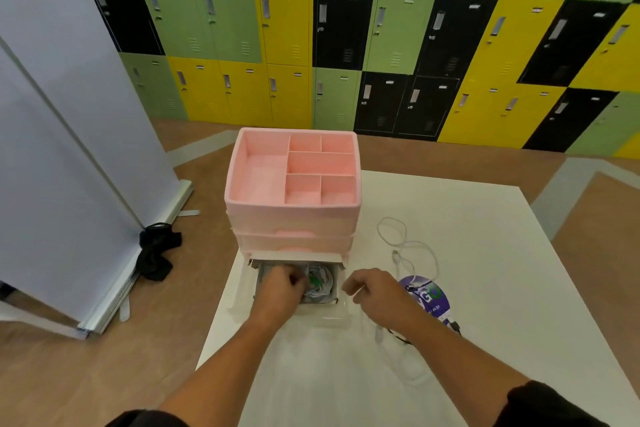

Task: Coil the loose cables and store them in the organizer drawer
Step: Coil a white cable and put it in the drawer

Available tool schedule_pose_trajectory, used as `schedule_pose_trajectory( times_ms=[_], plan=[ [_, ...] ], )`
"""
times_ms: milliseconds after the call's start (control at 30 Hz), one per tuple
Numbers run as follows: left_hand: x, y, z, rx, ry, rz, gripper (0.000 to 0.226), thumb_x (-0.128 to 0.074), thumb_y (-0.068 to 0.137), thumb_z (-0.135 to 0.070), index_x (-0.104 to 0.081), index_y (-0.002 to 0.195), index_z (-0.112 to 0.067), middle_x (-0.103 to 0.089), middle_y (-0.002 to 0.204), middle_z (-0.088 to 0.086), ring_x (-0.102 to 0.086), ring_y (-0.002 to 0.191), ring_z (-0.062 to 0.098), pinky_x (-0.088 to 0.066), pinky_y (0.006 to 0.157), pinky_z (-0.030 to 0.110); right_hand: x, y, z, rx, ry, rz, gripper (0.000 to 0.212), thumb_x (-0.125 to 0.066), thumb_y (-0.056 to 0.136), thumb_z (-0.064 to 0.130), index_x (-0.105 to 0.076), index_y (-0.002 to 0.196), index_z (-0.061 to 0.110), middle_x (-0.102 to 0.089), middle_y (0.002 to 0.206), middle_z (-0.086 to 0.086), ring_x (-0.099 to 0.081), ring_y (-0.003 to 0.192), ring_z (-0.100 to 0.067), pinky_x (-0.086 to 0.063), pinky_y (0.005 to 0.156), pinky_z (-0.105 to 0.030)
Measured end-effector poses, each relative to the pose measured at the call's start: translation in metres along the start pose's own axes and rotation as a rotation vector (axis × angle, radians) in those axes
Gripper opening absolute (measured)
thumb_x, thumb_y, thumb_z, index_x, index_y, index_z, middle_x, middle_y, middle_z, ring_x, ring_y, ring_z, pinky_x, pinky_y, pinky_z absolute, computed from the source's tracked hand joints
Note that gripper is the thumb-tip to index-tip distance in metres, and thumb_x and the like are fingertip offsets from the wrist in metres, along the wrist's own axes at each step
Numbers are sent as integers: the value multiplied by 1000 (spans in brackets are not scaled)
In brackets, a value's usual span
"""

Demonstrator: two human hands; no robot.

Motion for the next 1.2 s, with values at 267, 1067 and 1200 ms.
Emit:
schedule_pose_trajectory(
  times_ms=[267, 1067, 1200],
  plan=[
    [-40, -20, -51, -159, -17, 233, 15, -64, 96, -25, -71, 83, -24, -70, 73, -8, -55, 52, -3, -51, 61, 26, 64, -18, -84, -205, -32, -310, 24, -50, 96, 6, -65, 86, 23, -66, 91, 2, -59, 76, -12, -42, 59, -19],
    [-99, -18, -200, -474, -36, 190, 5, -62, 97, -16, -64, 94, -20, -70, 89, -8, -64, 85, 9, -50, 77, 25, 142, -58, -55, 42, 618, -345, 22, -56, 90, -7, -68, 93, 11, -68, 72, -9, -59, 57, -17, -52, 58, -29],
    [-89, -14, -219, -438, -248, 178, 8, -61, 98, -11, -62, 90, -12, -71, 75, 3, -69, 68, 14, -56, 70, 31, 161, -63, -55, 44, 652, -393, 20, -56, 94, 0, -71, 100, 13, -62, 67, -2, -49, 51, -11, -42, 52, -26]
  ],
)
Point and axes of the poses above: each hand's wrist, its own y-axis towards the middle knuckle, its own x-axis out of the back of the hand, z = x × y, the point moved 6 cm from there along y, towards the middle knuckle
